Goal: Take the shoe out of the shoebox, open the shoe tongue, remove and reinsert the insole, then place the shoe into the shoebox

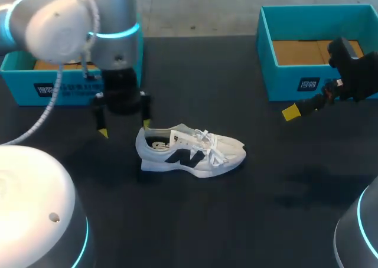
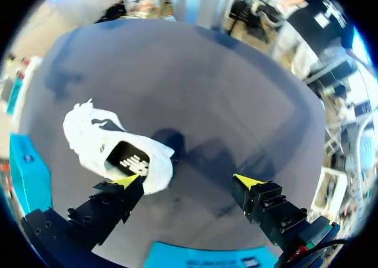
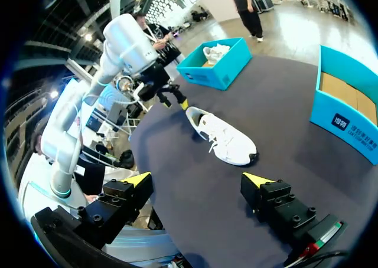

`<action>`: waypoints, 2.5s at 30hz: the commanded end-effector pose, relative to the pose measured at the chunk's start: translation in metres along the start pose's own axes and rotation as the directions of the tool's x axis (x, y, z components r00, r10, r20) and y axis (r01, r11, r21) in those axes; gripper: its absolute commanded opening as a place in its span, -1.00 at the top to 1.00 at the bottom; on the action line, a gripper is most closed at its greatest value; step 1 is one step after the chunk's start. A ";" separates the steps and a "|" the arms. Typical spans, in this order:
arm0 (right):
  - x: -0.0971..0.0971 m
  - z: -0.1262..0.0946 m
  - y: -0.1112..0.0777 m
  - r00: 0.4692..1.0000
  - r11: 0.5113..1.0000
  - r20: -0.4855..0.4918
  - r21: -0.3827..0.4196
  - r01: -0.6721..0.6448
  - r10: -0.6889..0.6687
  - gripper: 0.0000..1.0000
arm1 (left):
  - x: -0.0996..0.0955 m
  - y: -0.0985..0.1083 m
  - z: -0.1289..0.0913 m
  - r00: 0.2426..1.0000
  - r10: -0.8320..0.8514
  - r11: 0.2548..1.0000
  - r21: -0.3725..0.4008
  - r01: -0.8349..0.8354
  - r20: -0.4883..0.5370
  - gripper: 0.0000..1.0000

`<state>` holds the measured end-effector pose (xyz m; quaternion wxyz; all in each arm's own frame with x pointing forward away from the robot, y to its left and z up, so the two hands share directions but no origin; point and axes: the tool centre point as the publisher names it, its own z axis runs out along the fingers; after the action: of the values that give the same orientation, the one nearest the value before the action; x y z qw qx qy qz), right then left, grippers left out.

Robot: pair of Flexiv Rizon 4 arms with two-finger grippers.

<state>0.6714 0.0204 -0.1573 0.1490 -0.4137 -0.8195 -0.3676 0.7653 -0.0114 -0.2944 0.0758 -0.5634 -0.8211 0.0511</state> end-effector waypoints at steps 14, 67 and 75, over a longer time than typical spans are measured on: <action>0.000 0.001 0.001 1.000 1.000 0.002 0.002 -0.002 0.002 -1.00 | 0.024 0.000 -0.017 0.910 -0.274 0.958 0.166 0.232 0.312 -1.00; 0.000 0.001 0.001 1.000 1.000 0.002 0.002 -0.002 0.002 -1.00 | 0.067 0.059 -0.012 0.577 -0.782 0.575 0.634 0.517 0.238 -1.00; 0.000 0.001 0.001 1.000 1.000 0.002 0.002 -0.002 0.002 -1.00 | 0.073 0.069 -0.003 0.481 -0.836 0.501 0.724 0.475 0.263 -1.00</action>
<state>0.6714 0.0204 -0.1573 0.1489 -0.4137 -0.8195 -0.3676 0.8093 0.0777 -0.2903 0.0081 -0.0898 -0.9114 0.4014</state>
